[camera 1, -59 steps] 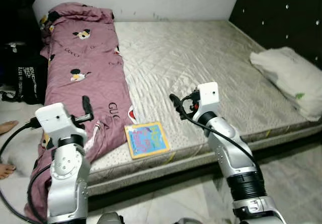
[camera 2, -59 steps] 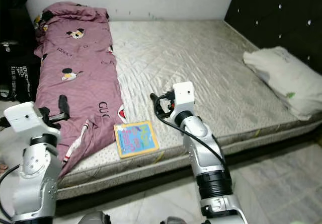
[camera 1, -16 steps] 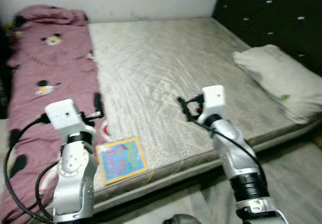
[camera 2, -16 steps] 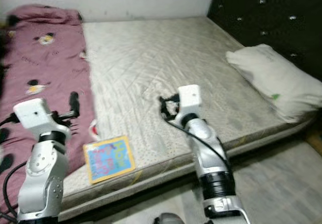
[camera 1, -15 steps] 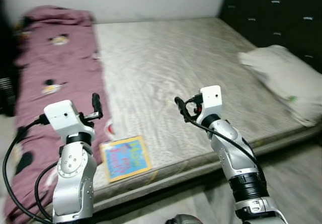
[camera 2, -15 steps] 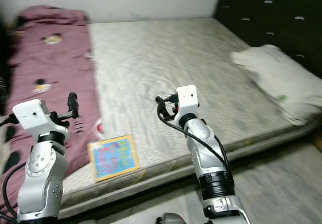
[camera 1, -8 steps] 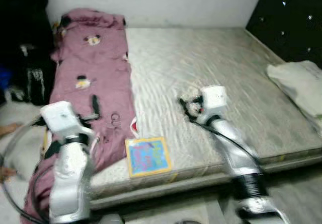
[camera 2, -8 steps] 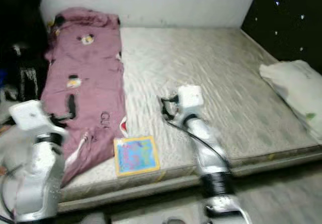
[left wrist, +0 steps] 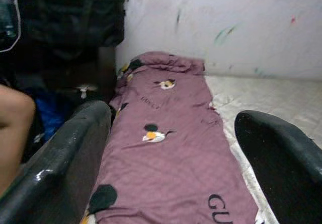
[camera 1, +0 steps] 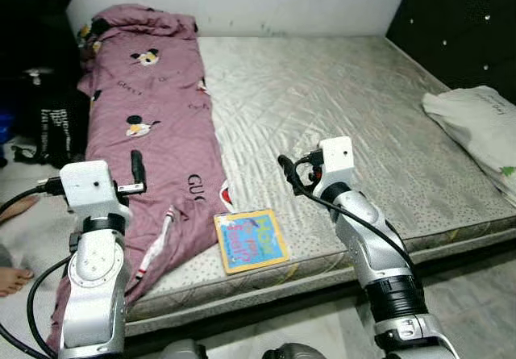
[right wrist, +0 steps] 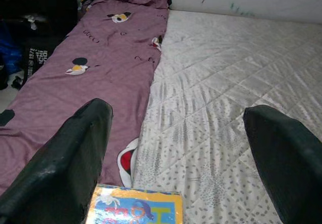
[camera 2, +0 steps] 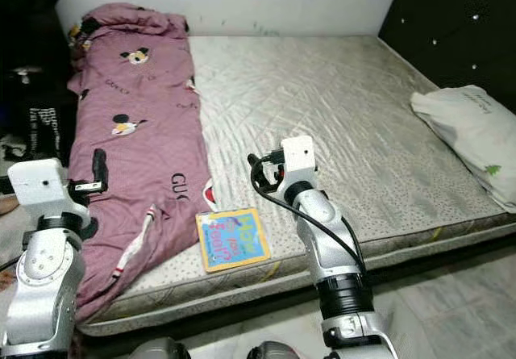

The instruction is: Clean up the room

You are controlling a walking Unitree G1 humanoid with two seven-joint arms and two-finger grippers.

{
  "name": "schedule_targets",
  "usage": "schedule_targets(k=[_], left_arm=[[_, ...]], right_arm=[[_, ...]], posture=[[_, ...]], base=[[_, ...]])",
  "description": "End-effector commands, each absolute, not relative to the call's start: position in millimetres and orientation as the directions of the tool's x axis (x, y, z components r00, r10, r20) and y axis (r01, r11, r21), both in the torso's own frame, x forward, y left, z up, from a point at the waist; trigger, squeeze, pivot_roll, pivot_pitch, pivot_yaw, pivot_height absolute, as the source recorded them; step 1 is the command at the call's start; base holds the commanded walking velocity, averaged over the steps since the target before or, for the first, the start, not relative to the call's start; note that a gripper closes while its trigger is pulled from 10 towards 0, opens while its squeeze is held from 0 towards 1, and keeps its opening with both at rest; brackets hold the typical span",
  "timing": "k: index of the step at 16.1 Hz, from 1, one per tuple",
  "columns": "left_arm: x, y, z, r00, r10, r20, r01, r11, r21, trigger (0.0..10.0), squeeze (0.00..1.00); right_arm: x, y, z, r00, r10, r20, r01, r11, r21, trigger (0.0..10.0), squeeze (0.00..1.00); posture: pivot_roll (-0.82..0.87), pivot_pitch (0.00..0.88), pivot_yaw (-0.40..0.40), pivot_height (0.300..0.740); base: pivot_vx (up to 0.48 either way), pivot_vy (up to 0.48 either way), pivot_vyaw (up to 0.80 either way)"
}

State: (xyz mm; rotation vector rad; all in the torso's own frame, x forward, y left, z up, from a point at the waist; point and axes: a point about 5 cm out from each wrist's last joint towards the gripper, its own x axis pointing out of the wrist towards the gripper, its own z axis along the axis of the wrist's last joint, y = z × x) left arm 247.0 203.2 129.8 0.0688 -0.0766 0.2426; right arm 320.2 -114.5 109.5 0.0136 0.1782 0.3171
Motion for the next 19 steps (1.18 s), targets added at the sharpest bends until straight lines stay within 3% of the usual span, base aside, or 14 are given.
schedule_targets(k=[1, 5, 9, 19], left_arm=[[246, 201, 124, 0.967, 0.246, 0.064, -0.249, 0.967, 0.052, 10.0, 0.00], [246, 191, 116, 0.978, 0.209, 0.025, -0.207, 0.976, -0.067, 10.0, 0.00], [242, 197, 113, 0.968, 0.249, 0.016, -0.248, 0.967, -0.057, 10.0, 0.00], [245, 196, 116, 0.969, 0.246, 0.034, -0.244, 0.968, -0.065, 10.0, 0.00]], right_arm=[[321, -121, 114, 0.945, 0.288, -0.157, -0.284, 0.958, 0.046, 10.0, 0.00], [321, -121, 118, 0.954, 0.268, -0.132, -0.260, 0.962, 0.080, 10.0, 0.00], [317, -120, 119, 0.957, 0.262, -0.124, -0.250, 0.963, 0.103, 10.0, 0.00], [318, -120, 120, 0.955, 0.267, -0.127, -0.255, 0.961, 0.106, 10.0, 0.00]], posture=[[-0.04, 0.019, -0.084, 0.740], [-0.04, 0.029, -0.086, 0.740], [-0.05, 0.041, -0.085, 0.735], [-0.05, 0.032, -0.090, 0.620]], base=[[0.000, 0.000, 0.00], [0.000, 0.000, 0.00], [0.000, 0.000, 0.00], [0.000, 0.000, 0.00]])
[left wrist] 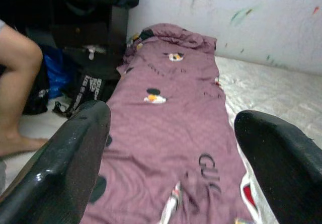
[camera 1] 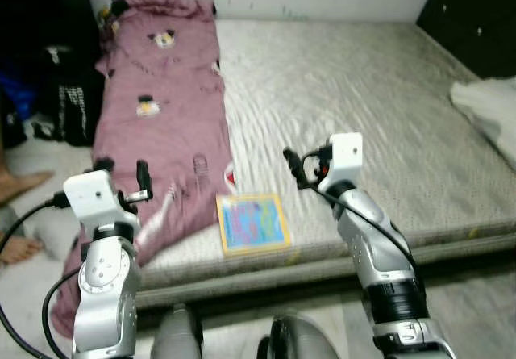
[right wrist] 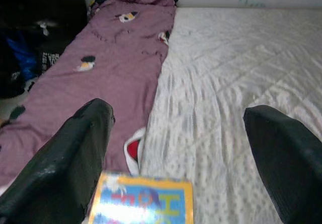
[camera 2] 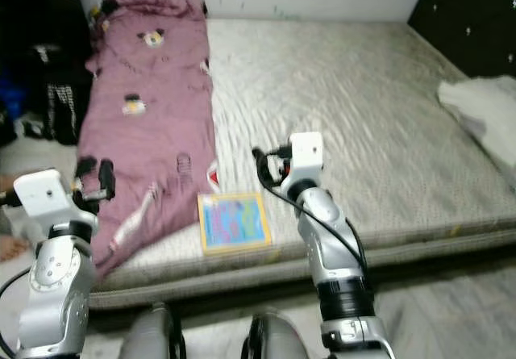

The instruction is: Clean up the room

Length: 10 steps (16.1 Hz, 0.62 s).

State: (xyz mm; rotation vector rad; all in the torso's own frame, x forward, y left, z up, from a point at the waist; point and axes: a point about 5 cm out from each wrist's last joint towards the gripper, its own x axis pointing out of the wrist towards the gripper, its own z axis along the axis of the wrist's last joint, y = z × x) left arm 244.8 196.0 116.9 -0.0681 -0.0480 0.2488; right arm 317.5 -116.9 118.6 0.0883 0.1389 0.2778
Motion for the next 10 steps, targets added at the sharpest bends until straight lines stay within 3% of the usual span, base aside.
schedule_targets(k=[1, 4, 10], left_arm=[[244.8, 195.8, 115.7, 0.968, 0.249, 0.035, -0.246, 0.967, -0.063, 10.0, 0.00], [245.0, 195.7, 116.2, 0.966, 0.257, 0.039, -0.254, 0.965, -0.064, 10.0, 0.00], [244.9, 196.4, 115.3, 0.960, 0.279, 0.035, -0.276, 0.958, -0.076, 10.0, 0.00]], right_arm=[[318.1, -120.1, 119.9, 0.955, 0.268, -0.126, -0.256, 0.961, 0.106, 10.0, 0.00], [318.9, -119.7, 121.7, 0.954, 0.276, -0.118, -0.264, 0.958, 0.109, 10.0, 0.00], [320.2, -120.6, 121.7, 0.953, 0.278, -0.119, -0.267, 0.958, 0.104, 10.0, 0.00]], posture=[[-0.05, 0.032, -0.090, 0.610], [-0.05, 0.027, -0.091, 0.580], [-0.05, 0.019, -0.099, 0.580]], base=[[0.000, 0.000, 0.00], [0.000, 0.000, 0.00], [0.000, 0.000, 0.00]])
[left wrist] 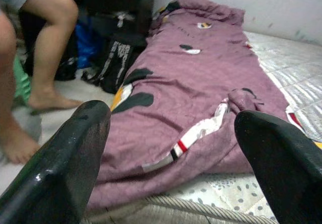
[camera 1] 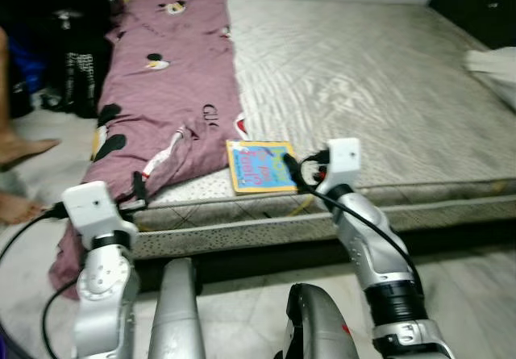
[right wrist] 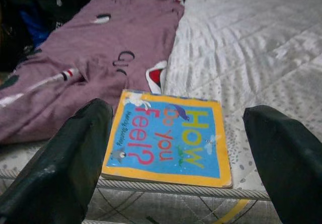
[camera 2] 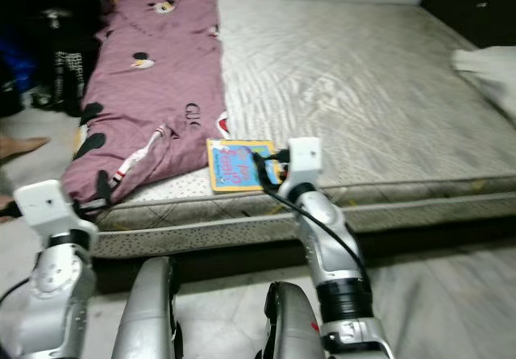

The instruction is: Clean up the room

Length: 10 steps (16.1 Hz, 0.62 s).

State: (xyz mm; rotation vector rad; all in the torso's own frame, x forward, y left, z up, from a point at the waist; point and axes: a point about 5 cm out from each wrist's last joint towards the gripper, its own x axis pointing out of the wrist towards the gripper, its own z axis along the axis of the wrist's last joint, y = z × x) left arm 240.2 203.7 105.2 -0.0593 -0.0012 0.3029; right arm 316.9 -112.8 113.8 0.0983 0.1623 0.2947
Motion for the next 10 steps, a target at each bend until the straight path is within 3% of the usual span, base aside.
schedule_targets(k=[1, 4, 6, 10], left_arm=[[245.0, 196.3, 115.3, 0.960, 0.279, 0.034, -0.276, 0.958, -0.078, 10.0, 0.00], [246.1, 196.1, 117.3, 0.961, 0.273, 0.042, -0.268, 0.959, -0.089, 10.0, 0.00], [245.9, 196.7, 118.6, 0.960, 0.277, 0.042, -0.272, 0.957, -0.101, 10.0, 0.00], [245.4, 197.8, 118.2, 0.956, 0.293, 0.033, -0.287, 0.950, -0.120, 10.0, 0.00]], right_arm=[[320.3, -120.4, 121.8, 0.953, 0.279, -0.119, -0.268, 0.958, 0.103, 10.0, 0.00], [322.1, -119.3, 123.0, 0.952, 0.284, -0.117, -0.274, 0.957, 0.095, 10.0, 0.00], [321.6, -119.8, 122.0, 0.951, 0.283, -0.122, -0.271, 0.957, 0.108, 10.0, 0.00], [321.4, -120.6, 122.5, 0.951, 0.282, -0.124, -0.272, 0.958, 0.087, 10.0, 0.00]], posture=[[-0.05, 0.019, -0.099, 0.580], [-0.05, 0.035, -0.101, 0.580], [-0.05, 0.042, -0.101, 0.576], [-0.05, 0.049, -0.101, 0.538]], base=[[0.000, 0.000, 0.00], [0.000, 0.000, 0.00], [0.000, 0.000, -0.47], [0.000, 0.000, 0.00]])
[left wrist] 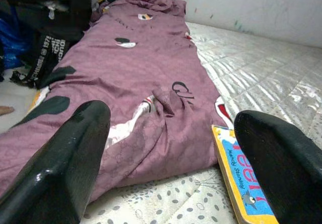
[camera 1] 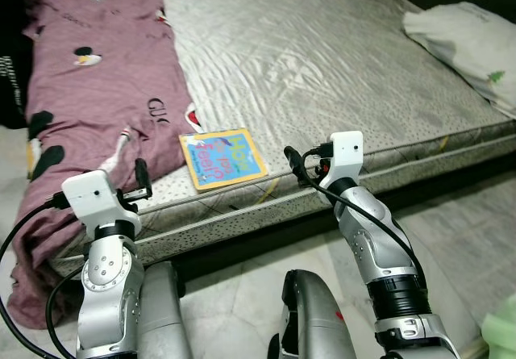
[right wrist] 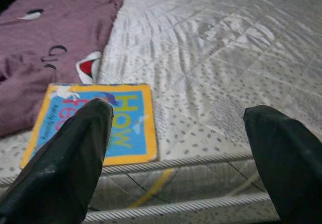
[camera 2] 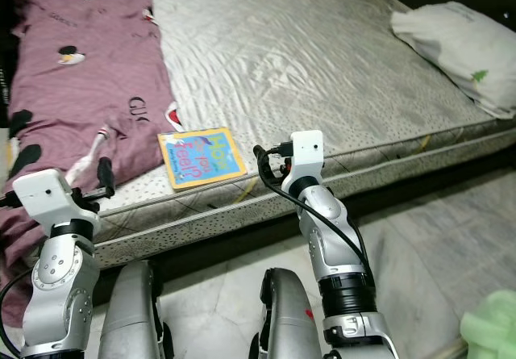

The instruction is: Clean up the room

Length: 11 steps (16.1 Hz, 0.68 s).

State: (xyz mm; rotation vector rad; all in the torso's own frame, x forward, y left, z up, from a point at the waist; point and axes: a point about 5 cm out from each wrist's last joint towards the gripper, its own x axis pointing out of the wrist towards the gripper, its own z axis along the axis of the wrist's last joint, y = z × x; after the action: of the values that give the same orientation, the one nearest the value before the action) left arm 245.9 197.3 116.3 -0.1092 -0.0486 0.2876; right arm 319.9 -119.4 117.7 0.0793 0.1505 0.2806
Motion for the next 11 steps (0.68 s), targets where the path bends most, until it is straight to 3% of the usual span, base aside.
schedule_targets(k=[1, 6, 11], left_arm=[[245.5, 197.9, 118.4, 0.955, 0.294, 0.033, -0.288, 0.949, -0.128, 10.0, 0.00], [245.3, 197.7, 118.4, 0.955, 0.295, 0.025, -0.287, 0.944, -0.162, 10.0, 0.00], [244.8, 197.6, 119.3, 0.956, 0.291, 0.027, -0.283, 0.944, -0.169, 10.0, 0.00]], right_arm=[[321.6, -121.0, 122.6, 0.952, 0.280, -0.122, -0.270, 0.958, 0.091, 10.0, 0.00], [321.6, -122.3, 123.2, 0.955, 0.272, -0.117, -0.262, 0.960, 0.095, 10.0, 0.00], [322.2, -126.2, 123.4, 0.969, 0.231, -0.089, -0.230, 0.973, 0.029, 10.0, 0.00]], posture=[[-0.05, 0.049, -0.101, 0.538], [-0.06, 0.055, -0.103, 0.538], [-0.06, 0.063, -0.104, 0.538]], base=[[0.000, 0.000, 0.00], [0.000, 0.000, 0.00], [0.386, 0.000, 0.00]])
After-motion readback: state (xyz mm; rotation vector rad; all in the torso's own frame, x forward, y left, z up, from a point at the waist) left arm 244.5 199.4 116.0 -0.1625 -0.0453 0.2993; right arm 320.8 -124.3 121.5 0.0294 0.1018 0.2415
